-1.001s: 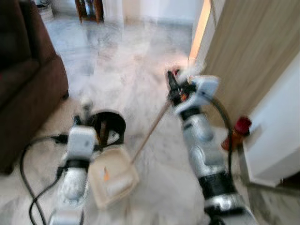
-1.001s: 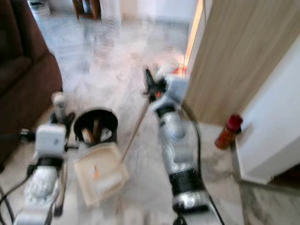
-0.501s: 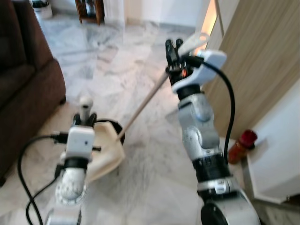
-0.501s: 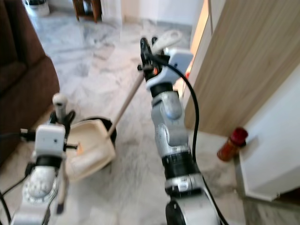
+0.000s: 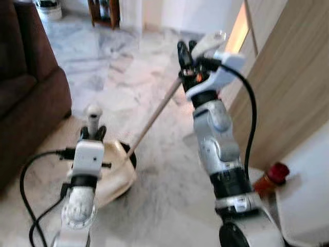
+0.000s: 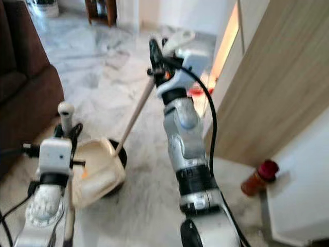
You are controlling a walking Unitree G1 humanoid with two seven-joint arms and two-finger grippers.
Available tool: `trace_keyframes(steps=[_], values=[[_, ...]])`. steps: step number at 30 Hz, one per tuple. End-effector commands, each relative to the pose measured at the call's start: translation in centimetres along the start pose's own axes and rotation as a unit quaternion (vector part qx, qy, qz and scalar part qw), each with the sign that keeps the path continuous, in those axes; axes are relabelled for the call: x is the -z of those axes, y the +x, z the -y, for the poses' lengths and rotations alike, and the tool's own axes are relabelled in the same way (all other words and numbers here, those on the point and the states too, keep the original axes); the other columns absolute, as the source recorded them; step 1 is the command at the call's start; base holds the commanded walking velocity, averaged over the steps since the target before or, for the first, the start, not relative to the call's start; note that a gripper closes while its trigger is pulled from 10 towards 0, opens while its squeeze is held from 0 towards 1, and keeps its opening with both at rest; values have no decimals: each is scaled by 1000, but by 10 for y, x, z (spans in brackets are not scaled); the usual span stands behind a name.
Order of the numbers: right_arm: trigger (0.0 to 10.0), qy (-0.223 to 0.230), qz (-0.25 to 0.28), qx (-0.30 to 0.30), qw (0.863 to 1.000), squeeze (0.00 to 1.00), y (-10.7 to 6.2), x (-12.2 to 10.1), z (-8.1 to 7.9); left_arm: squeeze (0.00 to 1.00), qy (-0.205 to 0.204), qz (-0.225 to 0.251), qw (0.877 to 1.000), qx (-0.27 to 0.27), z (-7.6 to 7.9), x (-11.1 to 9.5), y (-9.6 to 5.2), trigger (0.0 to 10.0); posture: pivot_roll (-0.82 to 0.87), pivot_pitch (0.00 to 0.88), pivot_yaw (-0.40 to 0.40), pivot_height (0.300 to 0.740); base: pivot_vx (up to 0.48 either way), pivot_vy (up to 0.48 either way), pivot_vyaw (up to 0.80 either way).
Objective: Sweep floor
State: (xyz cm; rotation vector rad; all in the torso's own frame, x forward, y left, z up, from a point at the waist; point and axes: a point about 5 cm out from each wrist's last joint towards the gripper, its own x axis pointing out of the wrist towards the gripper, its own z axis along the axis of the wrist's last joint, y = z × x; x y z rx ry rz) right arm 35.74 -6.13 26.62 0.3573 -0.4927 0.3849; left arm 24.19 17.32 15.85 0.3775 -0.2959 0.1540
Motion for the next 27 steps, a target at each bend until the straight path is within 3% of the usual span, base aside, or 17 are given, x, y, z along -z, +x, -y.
trace_keyframes(steps=[1,27], values=[[10000,1,44,-9,999,0,6,-20,-5,0,-4,34,999,-2,1,-12,2,10000,78,83,-57,740,247,0,656],[10000,17,49,-24,998,0,4,-22,-15,0,-1,31,1000,0,1,-10,1,10000,80,79,-57,740,0,0,44]])
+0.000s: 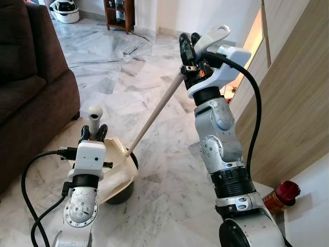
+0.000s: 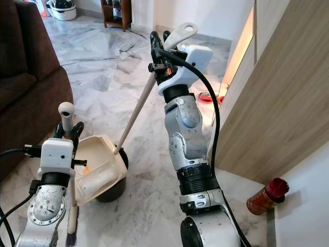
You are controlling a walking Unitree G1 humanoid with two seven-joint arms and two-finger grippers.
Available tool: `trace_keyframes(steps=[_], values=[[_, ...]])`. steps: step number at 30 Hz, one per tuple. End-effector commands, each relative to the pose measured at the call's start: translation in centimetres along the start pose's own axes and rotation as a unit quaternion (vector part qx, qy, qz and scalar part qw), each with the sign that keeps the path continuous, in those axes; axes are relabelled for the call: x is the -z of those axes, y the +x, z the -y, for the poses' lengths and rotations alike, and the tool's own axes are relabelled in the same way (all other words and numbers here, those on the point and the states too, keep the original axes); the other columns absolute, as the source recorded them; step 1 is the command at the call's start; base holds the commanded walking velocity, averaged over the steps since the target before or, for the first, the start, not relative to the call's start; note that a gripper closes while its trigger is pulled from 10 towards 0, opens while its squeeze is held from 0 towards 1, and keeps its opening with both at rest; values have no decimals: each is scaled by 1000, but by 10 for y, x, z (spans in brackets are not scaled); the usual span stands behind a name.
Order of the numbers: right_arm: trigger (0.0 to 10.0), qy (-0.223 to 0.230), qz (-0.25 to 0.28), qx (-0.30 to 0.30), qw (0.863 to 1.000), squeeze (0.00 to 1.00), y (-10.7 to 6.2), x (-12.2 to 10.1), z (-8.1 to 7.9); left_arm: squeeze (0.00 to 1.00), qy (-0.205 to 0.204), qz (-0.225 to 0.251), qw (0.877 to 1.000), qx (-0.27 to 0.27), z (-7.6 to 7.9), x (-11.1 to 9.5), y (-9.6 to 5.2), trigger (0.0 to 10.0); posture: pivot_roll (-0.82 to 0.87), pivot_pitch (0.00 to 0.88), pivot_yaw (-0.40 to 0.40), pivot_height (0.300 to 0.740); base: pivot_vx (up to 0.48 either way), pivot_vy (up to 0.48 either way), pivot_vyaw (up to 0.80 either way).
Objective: Sweep floor
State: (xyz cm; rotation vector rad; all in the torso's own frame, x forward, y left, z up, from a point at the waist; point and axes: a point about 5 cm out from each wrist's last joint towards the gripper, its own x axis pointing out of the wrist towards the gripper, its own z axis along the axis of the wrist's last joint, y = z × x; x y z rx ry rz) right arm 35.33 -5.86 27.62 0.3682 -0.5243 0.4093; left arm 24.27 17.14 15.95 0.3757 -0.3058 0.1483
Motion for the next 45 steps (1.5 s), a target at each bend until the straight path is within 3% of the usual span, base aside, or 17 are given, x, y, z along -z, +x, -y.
trace_keyframes(steps=[1,14,24,31,45], values=[[10000,10,35,-12,999,0,2,-13,-8,0,0,26,1000,-2,0,-9,0,10000,80,79,-57,740,0,0,513],[10000,10,32,-12,999,0,1,-13,-8,0,0,26,1000,-1,0,-9,0,10000,78,79,-53,740,0,0,768],[10000,10,28,-10,999,0,1,-12,-7,0,0,27,1000,-3,0,-9,2,10000,78,81,-56,740,0,0,0],[10000,9,31,-15,999,0,1,-13,-8,0,0,27,1000,-1,1,-9,2,10000,72,80,-53,740,0,0,763],[10000,16,35,-11,999,0,1,-14,-7,0,2,28,1000,-5,-1,-9,3,10000,77,79,-53,740,74,0,0]])
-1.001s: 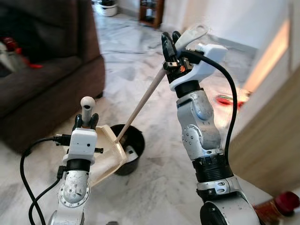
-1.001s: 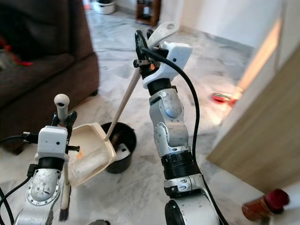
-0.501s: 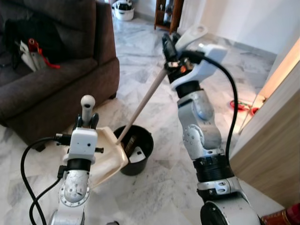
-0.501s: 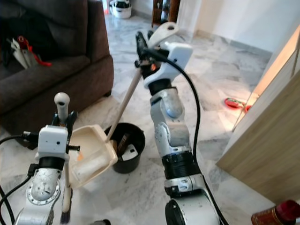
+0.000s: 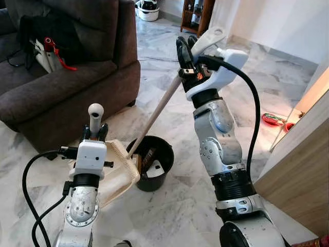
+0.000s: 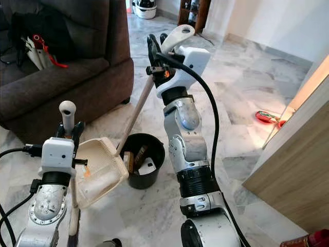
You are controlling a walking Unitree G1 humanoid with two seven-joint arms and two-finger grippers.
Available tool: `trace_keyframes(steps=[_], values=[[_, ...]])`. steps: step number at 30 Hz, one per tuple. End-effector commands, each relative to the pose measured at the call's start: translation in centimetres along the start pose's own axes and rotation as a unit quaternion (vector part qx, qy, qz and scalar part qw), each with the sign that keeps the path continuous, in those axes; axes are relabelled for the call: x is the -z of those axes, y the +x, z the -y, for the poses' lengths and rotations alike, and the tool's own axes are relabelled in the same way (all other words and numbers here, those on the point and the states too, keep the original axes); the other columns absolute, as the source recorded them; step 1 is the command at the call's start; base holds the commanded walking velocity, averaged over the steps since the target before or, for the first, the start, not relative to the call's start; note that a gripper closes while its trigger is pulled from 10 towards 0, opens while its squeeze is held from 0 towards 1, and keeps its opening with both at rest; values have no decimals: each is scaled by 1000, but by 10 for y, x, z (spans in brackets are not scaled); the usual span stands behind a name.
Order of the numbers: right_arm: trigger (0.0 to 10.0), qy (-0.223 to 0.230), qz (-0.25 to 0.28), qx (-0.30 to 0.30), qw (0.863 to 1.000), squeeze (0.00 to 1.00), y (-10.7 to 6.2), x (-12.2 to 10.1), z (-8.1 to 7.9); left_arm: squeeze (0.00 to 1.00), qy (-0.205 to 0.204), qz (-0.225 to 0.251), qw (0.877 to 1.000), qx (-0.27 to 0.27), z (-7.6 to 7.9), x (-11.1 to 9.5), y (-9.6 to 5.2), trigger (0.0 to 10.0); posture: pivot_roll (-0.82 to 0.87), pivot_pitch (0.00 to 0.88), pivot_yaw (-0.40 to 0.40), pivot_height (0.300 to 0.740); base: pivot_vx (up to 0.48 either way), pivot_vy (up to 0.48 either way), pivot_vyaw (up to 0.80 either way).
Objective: Sweep floor
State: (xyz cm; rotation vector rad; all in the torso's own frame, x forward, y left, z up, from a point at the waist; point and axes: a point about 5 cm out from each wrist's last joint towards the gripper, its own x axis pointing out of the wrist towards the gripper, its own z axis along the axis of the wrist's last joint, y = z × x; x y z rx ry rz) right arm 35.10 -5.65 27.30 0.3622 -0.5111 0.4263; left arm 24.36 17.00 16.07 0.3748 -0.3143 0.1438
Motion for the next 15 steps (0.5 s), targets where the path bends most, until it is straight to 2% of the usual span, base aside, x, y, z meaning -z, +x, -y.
trace_keyframes(steps=[1,15], values=[[10000,15,43,-4,999,0,4,-17,-5,0,4,23,1000,-6,-2,-8,2,10000,77,80,-52,740,296,0,0],[10000,13,41,-3,999,0,4,-17,-4,0,5,23,1000,-5,-2,-8,2,10000,78,83,-51,740,304,0,0]])
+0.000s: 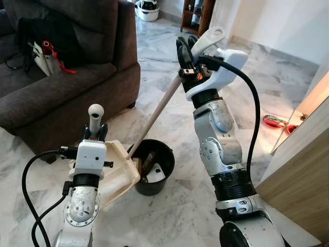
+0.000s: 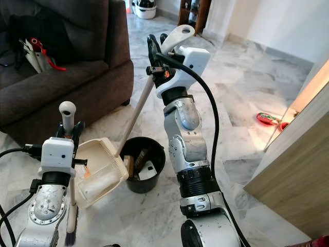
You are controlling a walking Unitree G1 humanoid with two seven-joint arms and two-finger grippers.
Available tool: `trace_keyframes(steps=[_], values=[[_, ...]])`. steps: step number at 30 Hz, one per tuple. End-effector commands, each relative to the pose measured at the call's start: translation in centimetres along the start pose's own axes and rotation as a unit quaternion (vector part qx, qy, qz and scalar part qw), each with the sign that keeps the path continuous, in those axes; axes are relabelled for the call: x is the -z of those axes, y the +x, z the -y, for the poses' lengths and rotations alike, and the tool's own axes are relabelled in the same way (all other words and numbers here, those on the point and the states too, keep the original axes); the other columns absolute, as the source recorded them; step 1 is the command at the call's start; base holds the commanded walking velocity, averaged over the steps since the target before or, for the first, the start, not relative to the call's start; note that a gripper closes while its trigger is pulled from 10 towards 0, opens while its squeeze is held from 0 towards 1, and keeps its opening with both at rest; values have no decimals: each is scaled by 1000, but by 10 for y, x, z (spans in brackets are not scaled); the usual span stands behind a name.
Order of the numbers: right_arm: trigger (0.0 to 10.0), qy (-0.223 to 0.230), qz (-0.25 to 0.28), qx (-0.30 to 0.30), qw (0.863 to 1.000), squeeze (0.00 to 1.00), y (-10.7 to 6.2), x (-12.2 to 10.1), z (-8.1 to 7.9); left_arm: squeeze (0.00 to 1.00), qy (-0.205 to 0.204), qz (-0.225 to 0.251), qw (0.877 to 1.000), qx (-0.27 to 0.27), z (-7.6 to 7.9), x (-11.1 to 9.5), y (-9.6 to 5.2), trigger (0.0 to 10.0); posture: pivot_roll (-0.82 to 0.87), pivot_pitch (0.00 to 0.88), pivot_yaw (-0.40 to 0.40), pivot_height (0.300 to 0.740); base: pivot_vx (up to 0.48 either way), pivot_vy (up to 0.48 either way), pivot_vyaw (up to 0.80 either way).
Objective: Sweep floor
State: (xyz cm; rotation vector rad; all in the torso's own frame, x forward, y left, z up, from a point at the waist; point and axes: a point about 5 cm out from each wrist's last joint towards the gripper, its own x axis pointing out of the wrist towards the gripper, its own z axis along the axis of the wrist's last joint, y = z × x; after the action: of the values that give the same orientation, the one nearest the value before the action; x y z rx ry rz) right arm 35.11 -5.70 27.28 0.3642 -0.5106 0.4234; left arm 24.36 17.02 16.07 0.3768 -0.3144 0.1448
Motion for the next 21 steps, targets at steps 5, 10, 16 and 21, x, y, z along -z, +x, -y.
trace_keyframes(steps=[5,10,16,21], values=[[10000,12,41,-2,999,0,3,-17,-4,0,4,23,1000,-5,-2,-8,2,10000,77,82,-51,740,306,0,0],[10000,6,53,14,998,0,4,-21,2,0,2,25,1000,-5,-1,-9,2,10000,79,83,-52,740,305,0,0],[10000,-12,78,36,996,0,7,-31,7,0,2,26,1000,-6,-2,-9,3,10000,78,83,-51,740,306,0,0],[10000,-10,77,35,996,0,7,-30,6,0,2,27,1000,-6,-2,-10,3,10000,78,83,-49,740,305,0,0]])
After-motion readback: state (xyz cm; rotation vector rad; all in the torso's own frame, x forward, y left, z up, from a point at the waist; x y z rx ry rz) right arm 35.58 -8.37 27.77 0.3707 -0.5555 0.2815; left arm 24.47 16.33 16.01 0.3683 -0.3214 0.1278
